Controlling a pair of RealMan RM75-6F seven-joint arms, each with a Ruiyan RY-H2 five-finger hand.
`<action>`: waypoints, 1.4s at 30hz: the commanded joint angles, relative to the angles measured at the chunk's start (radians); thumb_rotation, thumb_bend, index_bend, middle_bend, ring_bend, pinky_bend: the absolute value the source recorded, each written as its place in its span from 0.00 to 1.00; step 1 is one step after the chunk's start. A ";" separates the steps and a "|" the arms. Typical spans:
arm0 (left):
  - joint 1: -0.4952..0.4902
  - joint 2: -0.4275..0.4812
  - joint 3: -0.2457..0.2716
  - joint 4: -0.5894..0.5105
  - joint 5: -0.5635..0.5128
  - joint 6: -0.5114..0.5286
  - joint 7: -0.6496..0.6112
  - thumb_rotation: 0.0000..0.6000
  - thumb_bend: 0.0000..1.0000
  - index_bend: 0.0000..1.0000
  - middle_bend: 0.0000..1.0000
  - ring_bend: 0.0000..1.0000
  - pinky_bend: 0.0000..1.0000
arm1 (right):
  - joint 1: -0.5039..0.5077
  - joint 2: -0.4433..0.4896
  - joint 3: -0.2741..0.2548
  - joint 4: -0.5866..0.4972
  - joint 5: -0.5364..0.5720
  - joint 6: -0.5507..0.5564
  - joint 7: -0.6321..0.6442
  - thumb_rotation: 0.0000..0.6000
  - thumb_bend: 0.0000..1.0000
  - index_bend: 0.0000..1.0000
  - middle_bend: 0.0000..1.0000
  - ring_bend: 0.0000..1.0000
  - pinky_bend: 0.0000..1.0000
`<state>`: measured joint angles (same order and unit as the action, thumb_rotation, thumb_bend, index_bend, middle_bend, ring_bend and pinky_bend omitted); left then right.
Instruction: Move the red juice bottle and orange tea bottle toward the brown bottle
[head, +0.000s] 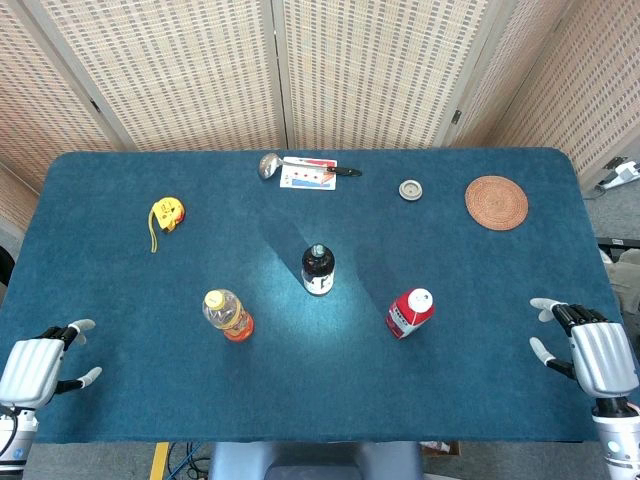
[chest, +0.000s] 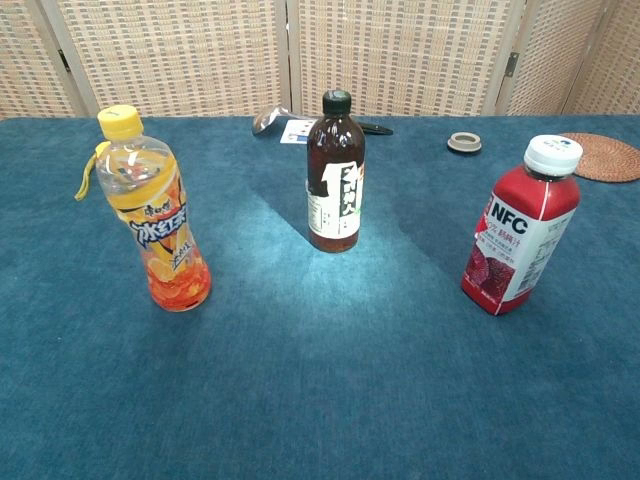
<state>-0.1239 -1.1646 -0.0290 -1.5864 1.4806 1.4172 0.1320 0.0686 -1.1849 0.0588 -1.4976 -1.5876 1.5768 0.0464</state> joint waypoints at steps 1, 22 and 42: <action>-0.003 -0.009 0.007 0.008 0.014 0.001 0.002 1.00 0.02 0.56 0.47 0.42 0.62 | 0.001 0.001 -0.001 0.001 0.005 -0.008 0.007 1.00 0.25 0.36 0.47 0.46 0.56; 0.004 -0.017 -0.007 0.062 0.018 0.039 -0.057 1.00 0.03 0.58 0.54 0.48 0.42 | 0.067 -0.011 -0.016 0.012 0.002 -0.130 0.156 1.00 0.08 0.19 0.19 0.20 0.33; 0.014 0.042 0.007 -0.009 0.000 0.027 0.008 1.00 0.11 0.55 0.27 0.23 0.47 | 0.202 -0.116 0.019 0.031 0.020 -0.276 0.261 1.00 0.04 0.19 0.19 0.19 0.25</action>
<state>-0.1117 -1.1244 -0.0191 -1.5927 1.4785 1.4373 0.1450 0.2617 -1.2954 0.0763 -1.4662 -1.5708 1.3109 0.3032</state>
